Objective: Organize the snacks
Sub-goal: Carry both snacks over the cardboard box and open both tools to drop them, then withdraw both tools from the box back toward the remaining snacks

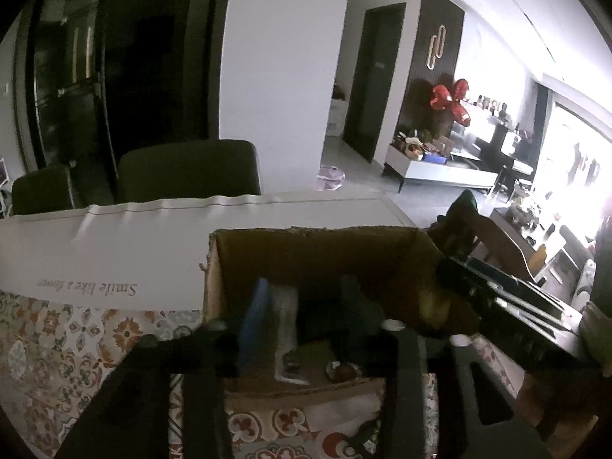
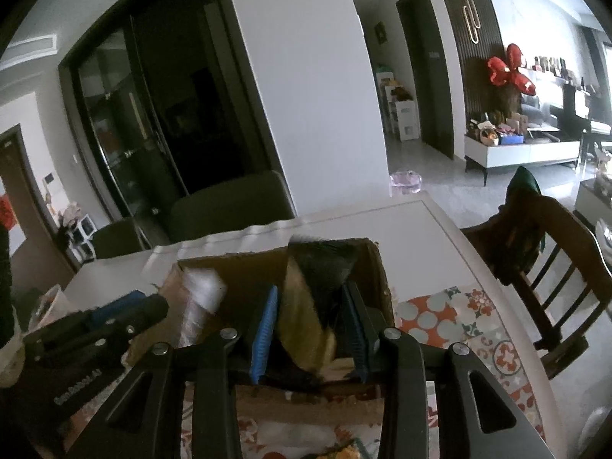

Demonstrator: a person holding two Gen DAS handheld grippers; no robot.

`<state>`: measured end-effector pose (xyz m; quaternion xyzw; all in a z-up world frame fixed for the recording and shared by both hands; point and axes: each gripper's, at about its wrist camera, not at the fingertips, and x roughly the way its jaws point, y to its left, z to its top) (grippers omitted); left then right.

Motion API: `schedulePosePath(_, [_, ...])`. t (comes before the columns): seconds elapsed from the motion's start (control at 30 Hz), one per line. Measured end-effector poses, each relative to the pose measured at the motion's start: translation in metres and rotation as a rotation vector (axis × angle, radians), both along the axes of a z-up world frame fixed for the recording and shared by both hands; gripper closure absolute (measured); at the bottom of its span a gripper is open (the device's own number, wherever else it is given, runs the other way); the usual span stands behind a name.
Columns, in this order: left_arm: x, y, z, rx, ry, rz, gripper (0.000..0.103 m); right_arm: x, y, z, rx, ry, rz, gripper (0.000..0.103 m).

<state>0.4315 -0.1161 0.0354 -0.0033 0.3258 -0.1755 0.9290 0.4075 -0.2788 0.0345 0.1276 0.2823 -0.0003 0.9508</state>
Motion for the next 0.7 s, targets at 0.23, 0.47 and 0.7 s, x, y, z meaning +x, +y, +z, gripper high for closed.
schedulePosePath(0.23, [-0.02, 0.003, 0.006, 0.039, -0.052, 0.01, 0.052, -0.011, 0.0, 0.003, -0.012, -0.007, -0.014, 0.046])
schedulePosePath(0.47, [-0.059, 0.002, 0.014, 0.069, -0.116, -0.008, 0.048, -0.035, -0.003, 0.008, -0.031, -0.017, 0.012, 0.046])
schedulePosePath(0.7, [-0.096, 0.0, 0.027, 0.067, -0.159, 0.0, 0.048, -0.07, -0.004, 0.02, -0.062, -0.053, 0.046, 0.046])
